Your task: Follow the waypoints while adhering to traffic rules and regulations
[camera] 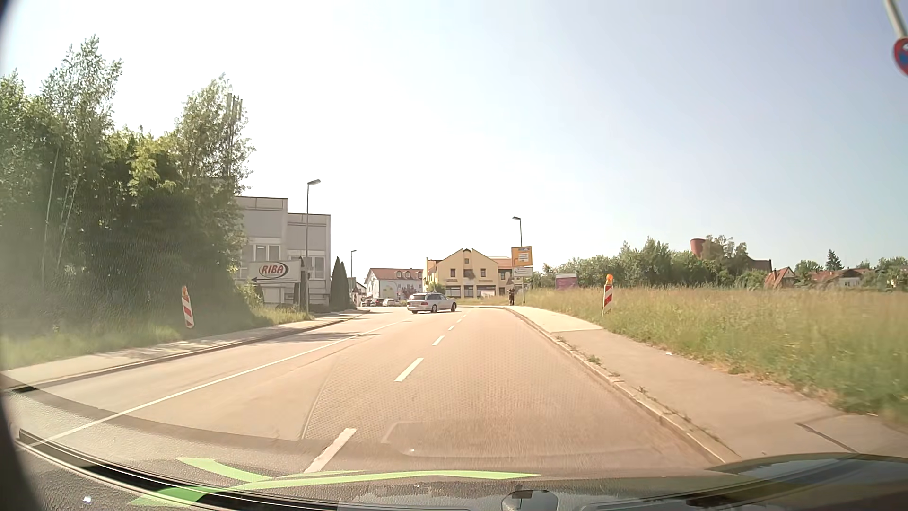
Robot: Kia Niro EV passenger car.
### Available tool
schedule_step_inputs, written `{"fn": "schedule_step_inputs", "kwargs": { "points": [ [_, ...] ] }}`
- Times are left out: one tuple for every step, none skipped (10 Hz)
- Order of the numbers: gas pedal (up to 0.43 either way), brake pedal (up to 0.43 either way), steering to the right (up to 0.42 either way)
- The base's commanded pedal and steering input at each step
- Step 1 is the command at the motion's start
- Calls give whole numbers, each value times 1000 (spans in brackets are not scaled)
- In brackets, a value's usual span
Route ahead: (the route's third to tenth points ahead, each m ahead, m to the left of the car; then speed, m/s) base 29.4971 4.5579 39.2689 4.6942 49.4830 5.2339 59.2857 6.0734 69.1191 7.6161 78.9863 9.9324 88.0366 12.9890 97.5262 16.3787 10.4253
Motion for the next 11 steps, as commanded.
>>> {"fn": "schedule_step_inputs", "kwargs": {
  "points": [
    [20,0,-3],
    [20,0,-3],
    [20,0,-4],
    [20,0,-5],
    [39,0,-5],
    [87,0,-6],
    [130,0,-6],
    [157,0,-6],
    [169,0,-6],
    [169,0,-6],
    [169,0,-6]
  ]
}}
